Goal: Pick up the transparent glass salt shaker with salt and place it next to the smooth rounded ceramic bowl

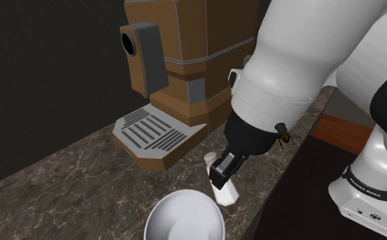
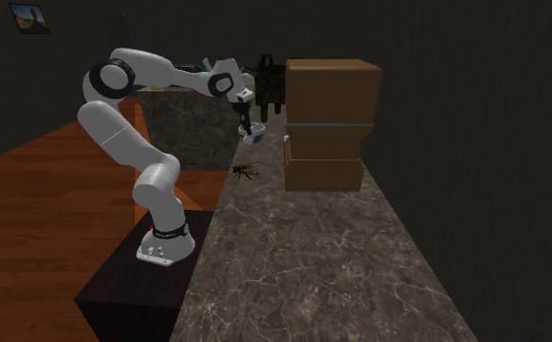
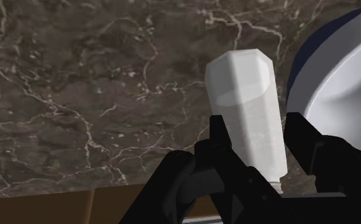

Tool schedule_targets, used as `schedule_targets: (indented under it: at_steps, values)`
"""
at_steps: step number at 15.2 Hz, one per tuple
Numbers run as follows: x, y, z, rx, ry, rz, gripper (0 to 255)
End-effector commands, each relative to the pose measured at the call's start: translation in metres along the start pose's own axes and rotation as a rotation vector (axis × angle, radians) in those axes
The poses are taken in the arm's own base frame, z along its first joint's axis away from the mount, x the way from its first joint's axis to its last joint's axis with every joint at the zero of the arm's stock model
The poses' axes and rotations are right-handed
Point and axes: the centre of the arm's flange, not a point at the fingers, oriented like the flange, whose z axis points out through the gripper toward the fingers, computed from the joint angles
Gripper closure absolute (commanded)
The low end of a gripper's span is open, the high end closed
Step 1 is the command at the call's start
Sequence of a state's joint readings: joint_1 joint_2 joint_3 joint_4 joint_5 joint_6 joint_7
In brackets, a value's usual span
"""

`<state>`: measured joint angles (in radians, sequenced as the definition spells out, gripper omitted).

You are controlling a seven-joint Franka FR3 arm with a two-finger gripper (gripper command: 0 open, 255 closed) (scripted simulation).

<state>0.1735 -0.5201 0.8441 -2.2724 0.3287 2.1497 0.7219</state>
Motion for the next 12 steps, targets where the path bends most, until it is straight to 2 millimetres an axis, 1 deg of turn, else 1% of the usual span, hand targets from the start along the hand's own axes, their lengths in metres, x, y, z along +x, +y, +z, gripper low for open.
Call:
schedule_targets:
  at_steps: [1, 3, 10, 11, 12]
  values:
    - [-0.002, 0.001, 0.010, 0.000, 0.000, 0.000, 255]
    - [-0.005, 0.002, 0.022, 0.000, 0.000, 0.000, 255]
    - [-0.005, 0.002, 0.022, 0.000, 0.000, 0.000, 255]
    - [-0.005, 0.002, 0.022, 0.000, 0.000, 0.000, 0]
    - [-0.005, 0.002, 0.022, 0.000, 0.000, 0.000, 0]
